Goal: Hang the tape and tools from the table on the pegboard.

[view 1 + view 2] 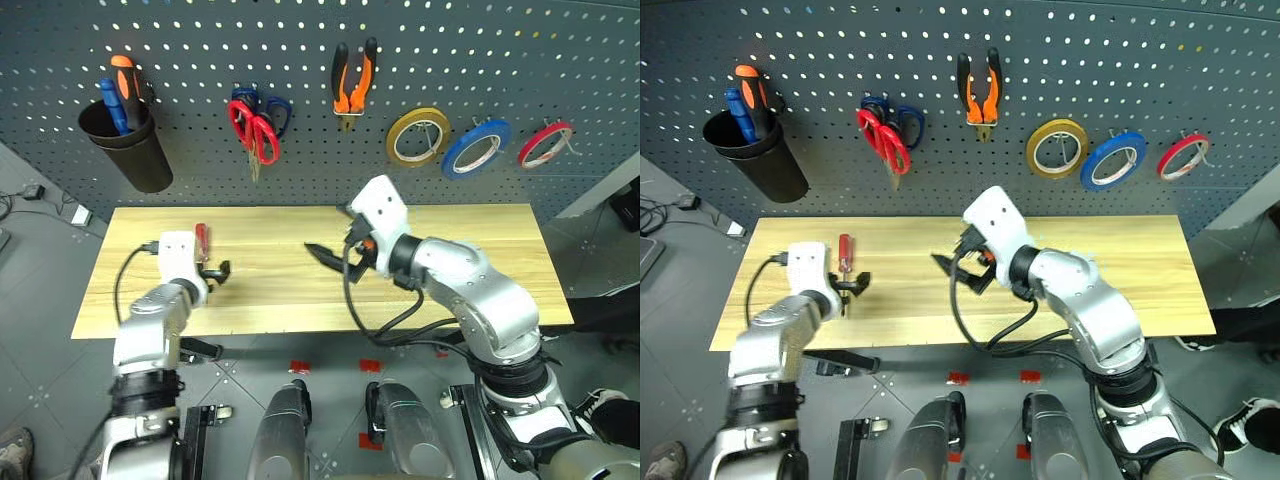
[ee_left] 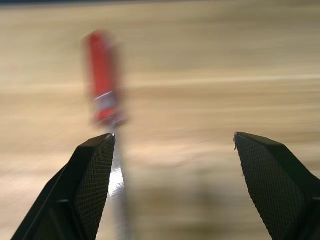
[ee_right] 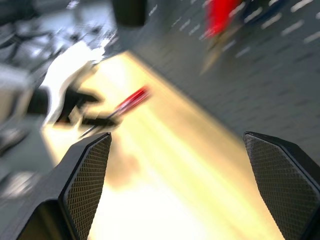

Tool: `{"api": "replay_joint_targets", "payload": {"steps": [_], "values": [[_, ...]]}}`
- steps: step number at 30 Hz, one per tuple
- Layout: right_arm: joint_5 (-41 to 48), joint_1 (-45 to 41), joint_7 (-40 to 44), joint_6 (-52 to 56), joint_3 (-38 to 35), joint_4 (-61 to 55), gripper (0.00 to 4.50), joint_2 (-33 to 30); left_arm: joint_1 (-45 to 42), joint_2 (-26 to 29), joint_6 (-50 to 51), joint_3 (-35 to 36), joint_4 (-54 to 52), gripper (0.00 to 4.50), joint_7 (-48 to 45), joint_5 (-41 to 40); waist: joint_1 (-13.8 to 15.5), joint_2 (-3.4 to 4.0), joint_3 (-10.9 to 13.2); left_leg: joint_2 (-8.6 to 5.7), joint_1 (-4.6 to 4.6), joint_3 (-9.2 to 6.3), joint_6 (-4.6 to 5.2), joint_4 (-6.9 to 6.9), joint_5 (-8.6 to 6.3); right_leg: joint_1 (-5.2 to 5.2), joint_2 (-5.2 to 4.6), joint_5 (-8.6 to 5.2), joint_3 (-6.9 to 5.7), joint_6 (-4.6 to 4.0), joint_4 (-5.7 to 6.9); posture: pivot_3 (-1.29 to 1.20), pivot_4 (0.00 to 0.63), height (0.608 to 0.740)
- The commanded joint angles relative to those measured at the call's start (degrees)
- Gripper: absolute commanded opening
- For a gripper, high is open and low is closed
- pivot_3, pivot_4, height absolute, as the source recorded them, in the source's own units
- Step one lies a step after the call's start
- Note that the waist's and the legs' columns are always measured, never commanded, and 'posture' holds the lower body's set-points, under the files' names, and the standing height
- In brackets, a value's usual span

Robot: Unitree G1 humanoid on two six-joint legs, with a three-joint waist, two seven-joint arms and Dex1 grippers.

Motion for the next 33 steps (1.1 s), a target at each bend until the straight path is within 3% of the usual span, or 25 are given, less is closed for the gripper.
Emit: {"api": "replay_joint_targets", "payload": {"steps": [1,11,19,23,30,33], "values": [[2.3,-3.6,-0.8,3.5,1.3,-2.9,4.5,2.1,-3.3,2.4,-2.7,-0.6,6.0,4.0,-1.2,0.4,0.2,0.01,0.2,0.0,-0.02,0.0,0.0,-0.01,0.0,-0.03,0.0,0.0,-0.01,0.0,-0.01,-0.08,0.395,0.74],[3.3,-9.6,-3.2,4.1,1.9,1.8,4.5,5.1,-17.4,4.1,-5.5,-0.1,30.2,4.0,-1.7,-0.8,0.4,-0.23,2.4,-0.01,-0.1,0.1,0.01,-0.06,-0.01,-0.21,-0.03,-0.01,0.09,0.0,-0.04,-0.09,0.453,0.74],[4.2,-10.2,-3.4,5.0,2.2,1.6,4.5,4.7,-26.7,7.0,-12.5,-0.3,48.5,4.0,-2.1,-0.4,0.0,-0.26,3.4,0.03,-0.44,0.31,0.0,-0.07,0.0,-0.68,-0.03,-0.02,0.15,0.0,0.0,-0.11,0.458,0.74],[4.2,-10.5,-3.1,5.1,2.3,1.6,4.5,3.6,-26.9,7.9,-14.1,-2.1,50.6,3.16,-4.3,0.6,-0.5,-0.26,3.5,0.02,-0.47,0.38,0.0,-0.07,0.0,-0.72,-0.06,-0.02,0.15,0.0,0.0,-0.12,0.441,0.74],[3.8,-11.3,-1.6,1.8,3.0,2.2,4.5,1.1,-21.6,9.9,-15.4,-5.5,46.0,1.0,-11.1,1.7,-0.8,-0.29,3.5,0.04,-0.47,0.38,-0.09,-0.07,0.05,-0.72,-0.07,-0.02,0.17,0.0,0.01,-0.13,0.391,0.74],[2.4,-10.6,0.1,-4.9,4.4,1.3,4.5,-0.7,-17.9,11.0,-16.0,-6.3,41.5,0.88,-14.3,1.5,-0.9,-0.29,3.4,0.04,-0.47,0.41,-0.24,-0.07,0.13,-0.72,-0.1,-0.01,0.2,0.0,-0.01,-0.13,0.377,0.74]]}}
